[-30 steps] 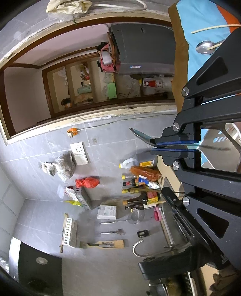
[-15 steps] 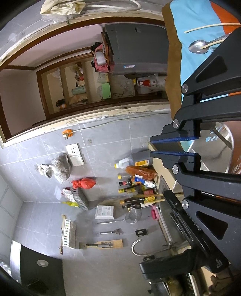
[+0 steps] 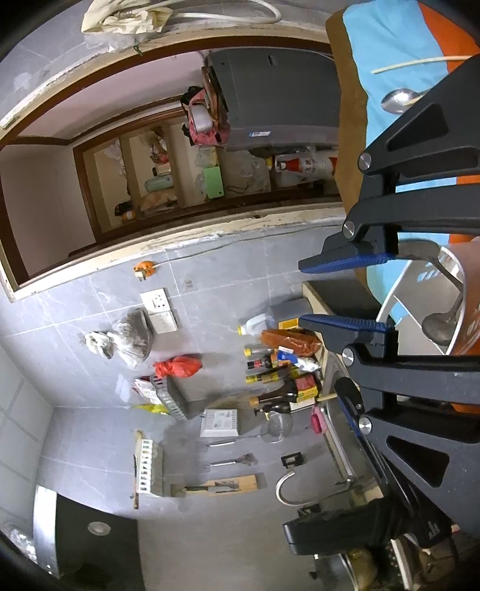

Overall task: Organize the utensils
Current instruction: 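Open the left tool to drop the gold spoon into the caddy, then move both tools back toward the remaining utensils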

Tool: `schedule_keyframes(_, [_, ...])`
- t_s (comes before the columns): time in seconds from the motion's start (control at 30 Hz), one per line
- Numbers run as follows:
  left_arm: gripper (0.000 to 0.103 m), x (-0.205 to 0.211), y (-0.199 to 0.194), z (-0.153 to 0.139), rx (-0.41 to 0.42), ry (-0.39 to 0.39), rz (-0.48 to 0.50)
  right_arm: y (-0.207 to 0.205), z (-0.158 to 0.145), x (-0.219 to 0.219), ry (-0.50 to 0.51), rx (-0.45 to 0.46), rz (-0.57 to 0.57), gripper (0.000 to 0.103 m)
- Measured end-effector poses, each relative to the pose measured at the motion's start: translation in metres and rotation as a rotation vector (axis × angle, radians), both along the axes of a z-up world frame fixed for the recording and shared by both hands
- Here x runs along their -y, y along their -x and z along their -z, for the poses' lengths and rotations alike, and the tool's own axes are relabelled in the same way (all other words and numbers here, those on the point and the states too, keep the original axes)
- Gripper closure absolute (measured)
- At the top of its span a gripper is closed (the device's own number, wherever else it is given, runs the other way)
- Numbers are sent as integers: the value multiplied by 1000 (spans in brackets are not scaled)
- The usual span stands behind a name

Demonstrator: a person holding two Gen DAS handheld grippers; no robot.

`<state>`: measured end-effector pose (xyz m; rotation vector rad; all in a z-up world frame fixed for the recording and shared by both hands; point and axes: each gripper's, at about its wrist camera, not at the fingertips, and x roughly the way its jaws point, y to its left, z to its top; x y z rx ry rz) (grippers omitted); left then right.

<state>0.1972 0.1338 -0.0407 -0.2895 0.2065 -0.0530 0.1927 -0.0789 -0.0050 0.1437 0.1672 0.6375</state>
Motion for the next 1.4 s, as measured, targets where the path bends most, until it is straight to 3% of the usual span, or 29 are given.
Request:
schedule_keyframes(0.2, [60, 17, 8, -22, -31, -27, 9, 2, -13, 28, -14, -21, 46, 64])
schedule_keyframes(0.27, [53, 26, 10, -28, -38, -30, 14, 4, -16, 42, -15, -25, 69, 50])
schedule_keyframes(0.33, [42, 36, 12, -34, -39, -32, 11, 6, -19, 57, -12, -24, 90, 43])
schedule_keyframes(0.4, [22, 46, 15, -39, -31, -27, -2, 8, -23, 71, 2, -21, 114, 34])
schedule_keyframes(0.47, [10, 58, 19, -43, -15, -17, -28, 10, -25, 87, 10, -18, 136, 21])
schedule_keyframes(0.5, [7, 64, 21, -45, -5, -13, -42, 11, -27, 95, 16, -15, 149, 19])
schedule_keyframes(0.67, [5, 100, 28, -51, 9, -45, -66, 17, -28, 132, 69, 6, 195, 0])
schedule_keyframes(0.97, [5, 166, 34, -28, -71, -92, -25, 13, -9, 188, 135, -62, 235, 0])
schedule_keyframes(1.4, [5, 233, 17, 30, -285, -104, 55, -25, 36, 240, 180, -246, 242, 0])
